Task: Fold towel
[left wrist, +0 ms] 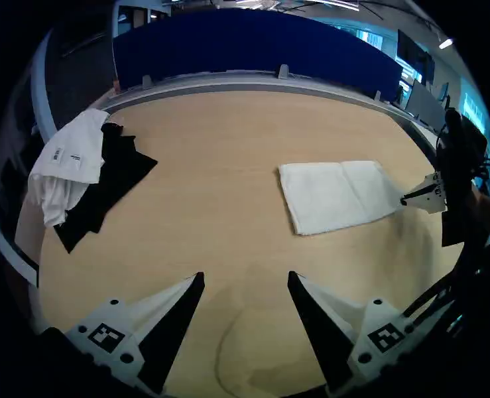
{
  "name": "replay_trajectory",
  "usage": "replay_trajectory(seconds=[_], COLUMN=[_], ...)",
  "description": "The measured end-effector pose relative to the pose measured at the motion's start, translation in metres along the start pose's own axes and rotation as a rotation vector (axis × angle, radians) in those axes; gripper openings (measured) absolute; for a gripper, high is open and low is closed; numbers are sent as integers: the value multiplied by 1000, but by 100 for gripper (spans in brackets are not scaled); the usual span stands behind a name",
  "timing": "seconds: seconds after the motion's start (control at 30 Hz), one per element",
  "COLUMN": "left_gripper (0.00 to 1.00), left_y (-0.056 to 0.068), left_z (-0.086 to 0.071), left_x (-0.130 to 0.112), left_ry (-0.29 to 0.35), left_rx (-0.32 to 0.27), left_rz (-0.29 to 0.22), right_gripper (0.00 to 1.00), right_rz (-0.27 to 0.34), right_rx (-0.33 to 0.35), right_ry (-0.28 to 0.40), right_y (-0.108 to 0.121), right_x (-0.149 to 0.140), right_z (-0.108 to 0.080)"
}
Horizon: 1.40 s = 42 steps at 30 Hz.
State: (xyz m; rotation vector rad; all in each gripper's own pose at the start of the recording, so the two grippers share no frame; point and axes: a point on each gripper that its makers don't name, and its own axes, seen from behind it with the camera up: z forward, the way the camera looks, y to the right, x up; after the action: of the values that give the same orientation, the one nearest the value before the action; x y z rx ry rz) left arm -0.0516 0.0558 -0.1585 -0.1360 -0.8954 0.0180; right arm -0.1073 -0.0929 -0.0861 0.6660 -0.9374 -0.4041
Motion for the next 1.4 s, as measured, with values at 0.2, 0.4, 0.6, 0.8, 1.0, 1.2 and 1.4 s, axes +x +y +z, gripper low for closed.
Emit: replay_trajectory(seconds=[0.2, 0.4, 0.6, 0.8, 1.0, 1.2, 1.4], left_gripper=[93, 93, 94, 93, 93, 93, 93], left_y=[-5, -6, -5, -6, -7, -11, -14], left_z=[-2, -7, -15, -20, -24, -27, -27], left_x=[4, 6, 9, 8, 5, 3, 0], left_ry=[18, 32, 53, 66, 72, 80, 83], left_rx=[5, 8, 6, 8, 12, 14, 19], left_rz=[-6, -30, -60, -78, -96, -125, -139], right_gripper=[5, 5, 5, 5, 4, 4, 4], right_rz=[-63, -161, -256, -335, -409, -446, -424], right_rx=[8, 10, 25, 54, 92, 140, 194], right_ry=[28, 51, 70, 78, 82, 85, 79], right_y=[-5, -15, -32, -54, -85, -127, -170], right_x=[32, 71, 105, 129, 148, 159, 151], right_z=[-15, -25, -28, -20, -4, 27, 74])
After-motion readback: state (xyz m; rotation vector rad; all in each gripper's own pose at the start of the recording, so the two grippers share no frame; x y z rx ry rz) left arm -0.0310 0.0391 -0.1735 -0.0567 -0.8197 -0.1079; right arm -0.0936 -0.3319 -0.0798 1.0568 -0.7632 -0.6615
